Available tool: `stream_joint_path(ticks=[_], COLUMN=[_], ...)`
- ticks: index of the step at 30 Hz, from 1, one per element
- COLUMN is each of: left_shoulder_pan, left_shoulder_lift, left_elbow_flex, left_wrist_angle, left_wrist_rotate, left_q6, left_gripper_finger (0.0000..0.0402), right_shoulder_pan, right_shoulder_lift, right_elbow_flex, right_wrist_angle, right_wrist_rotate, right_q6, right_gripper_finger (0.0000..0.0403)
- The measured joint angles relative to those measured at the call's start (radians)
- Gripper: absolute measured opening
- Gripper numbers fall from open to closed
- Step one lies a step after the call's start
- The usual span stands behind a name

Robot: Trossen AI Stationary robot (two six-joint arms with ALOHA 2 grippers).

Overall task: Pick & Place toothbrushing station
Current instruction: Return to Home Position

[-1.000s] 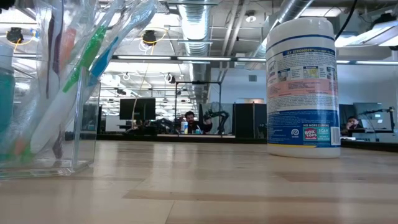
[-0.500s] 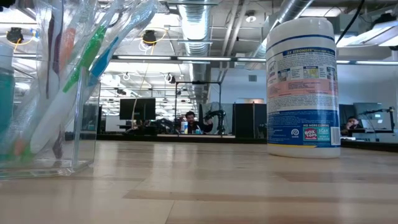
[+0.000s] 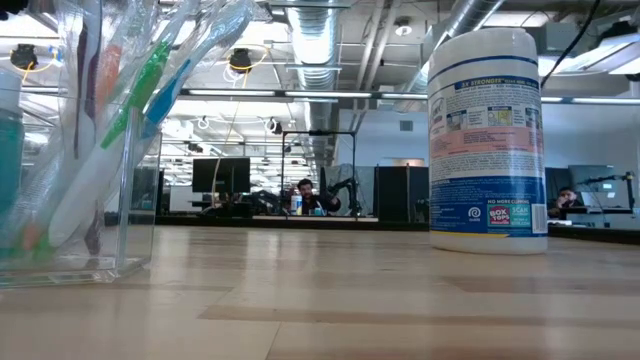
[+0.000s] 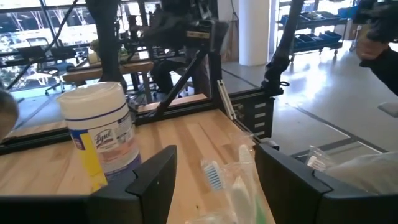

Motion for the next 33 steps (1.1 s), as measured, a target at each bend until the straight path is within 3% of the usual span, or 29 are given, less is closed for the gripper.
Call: stream_joint_path(ticks=[5, 8, 20, 33], left_shoulder_pan=[0.027, 0.053, 0.218, 0.342], left_shoulder_lift=[0.0, 0.0, -0.005, -0.005], left_elbow_flex=[0.0, 0.0, 0.0, 0.0], left_wrist_angle=[-0.005, -0.005, 0.0, 0.008], left_wrist_rotate=[0.0, 0.001, 0.112, 0.229], left_q6=[0.002, 0.013, -0.001, -0.009], left_gripper_finger=[0.0213, 0.0213, 0.0213, 0.0213], right_shoulder_pan=[0.058, 0.08, 0.17, 0.109], right_shoulder_lift=[-0.15, -0.225, -0.469, -0.69], right_elbow_flex=[-0.301, -0.412, -0.607, -0.685], right_wrist_angle=[0.002, -0.002, -0.001, -0.001], right_wrist_rotate=[0.021, 0.021, 0.023, 0.027], right_q6=[0.294, 0.361, 0.319, 0.193], right_gripper_finger=[0.0001, 0.0, 0.0, 0.0])
